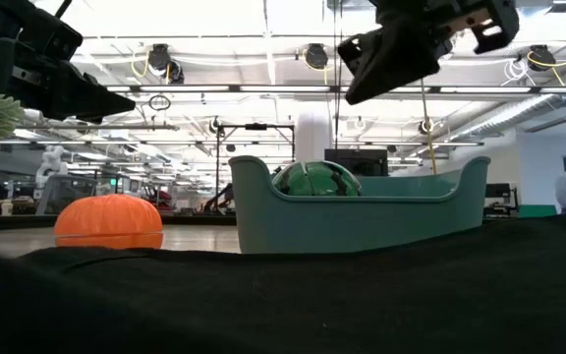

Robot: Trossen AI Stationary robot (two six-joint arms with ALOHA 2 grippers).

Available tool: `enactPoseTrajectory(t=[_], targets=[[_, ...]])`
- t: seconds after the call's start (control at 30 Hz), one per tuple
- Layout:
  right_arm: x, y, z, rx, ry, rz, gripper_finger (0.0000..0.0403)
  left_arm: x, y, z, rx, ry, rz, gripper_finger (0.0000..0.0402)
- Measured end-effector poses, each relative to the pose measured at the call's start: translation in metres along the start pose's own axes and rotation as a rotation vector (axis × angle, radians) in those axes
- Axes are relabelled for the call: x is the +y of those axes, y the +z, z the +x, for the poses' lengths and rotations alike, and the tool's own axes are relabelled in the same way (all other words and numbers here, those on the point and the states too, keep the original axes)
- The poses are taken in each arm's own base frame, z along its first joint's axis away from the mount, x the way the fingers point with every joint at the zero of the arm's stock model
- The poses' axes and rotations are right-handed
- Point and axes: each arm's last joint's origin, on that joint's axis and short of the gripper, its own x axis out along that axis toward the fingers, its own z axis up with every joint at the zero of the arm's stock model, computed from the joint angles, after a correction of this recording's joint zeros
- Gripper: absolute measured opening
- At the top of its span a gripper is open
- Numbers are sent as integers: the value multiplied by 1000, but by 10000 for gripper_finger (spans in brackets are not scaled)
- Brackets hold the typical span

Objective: Pick and placing Produce into tupperware
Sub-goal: Put the orange pumpkin into the blue bin

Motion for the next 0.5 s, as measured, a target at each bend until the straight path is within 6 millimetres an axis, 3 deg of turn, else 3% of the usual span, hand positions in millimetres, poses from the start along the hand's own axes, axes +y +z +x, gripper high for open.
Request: enactPoseTrajectory(t=[0.27,0.5], targets=[[0,-21,-27,-152,-52,51,0,0,0,0,-2,0,0,31],[-12,-37,-71,-264,-204,140,0,0,0,0,-1,1,2,31]])
